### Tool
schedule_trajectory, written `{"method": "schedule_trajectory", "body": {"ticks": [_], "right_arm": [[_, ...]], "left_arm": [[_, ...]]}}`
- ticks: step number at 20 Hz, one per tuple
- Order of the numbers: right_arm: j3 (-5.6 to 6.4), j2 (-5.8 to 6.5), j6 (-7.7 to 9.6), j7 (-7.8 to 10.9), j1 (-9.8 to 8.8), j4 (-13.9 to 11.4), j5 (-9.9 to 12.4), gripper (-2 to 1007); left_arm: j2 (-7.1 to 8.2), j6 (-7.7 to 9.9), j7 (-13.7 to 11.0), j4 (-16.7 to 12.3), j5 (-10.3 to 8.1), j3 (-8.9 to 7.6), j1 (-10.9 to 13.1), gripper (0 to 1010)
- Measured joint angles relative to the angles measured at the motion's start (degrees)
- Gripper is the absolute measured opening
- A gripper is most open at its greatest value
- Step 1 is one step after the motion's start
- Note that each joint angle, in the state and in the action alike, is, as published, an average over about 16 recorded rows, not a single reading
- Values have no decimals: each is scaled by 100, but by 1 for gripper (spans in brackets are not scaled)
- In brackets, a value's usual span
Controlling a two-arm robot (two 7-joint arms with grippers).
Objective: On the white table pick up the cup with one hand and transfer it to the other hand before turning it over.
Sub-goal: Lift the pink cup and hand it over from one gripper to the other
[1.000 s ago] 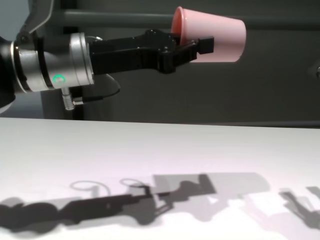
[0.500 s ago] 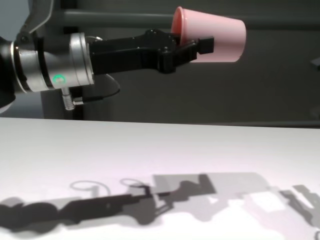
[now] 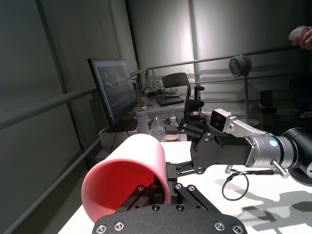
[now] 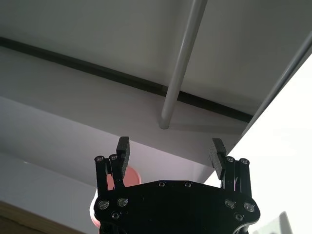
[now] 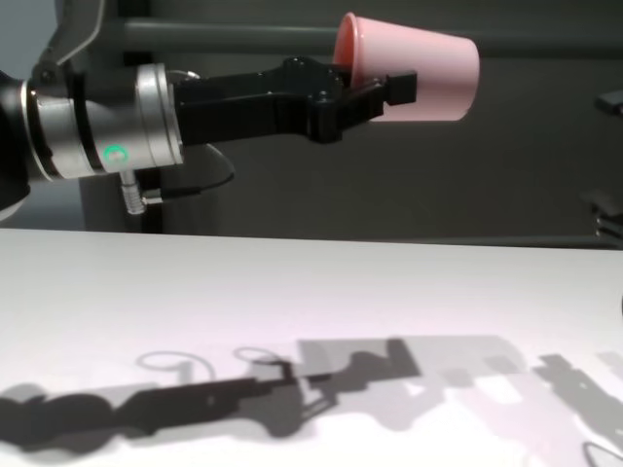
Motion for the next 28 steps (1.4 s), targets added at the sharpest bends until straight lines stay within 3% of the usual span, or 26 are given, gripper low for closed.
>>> {"method": "schedule_trajectory", "body": {"ticks": [7, 28], "right_arm": [[-139, -16, 75, 51, 182, 118, 224, 1000], [-808, -181, 216, 356, 613, 521, 724, 1000]], "left_arm": [[0, 0, 0, 0, 0, 0, 0, 47], [0, 0, 0, 0, 0, 0, 0, 47]]}}
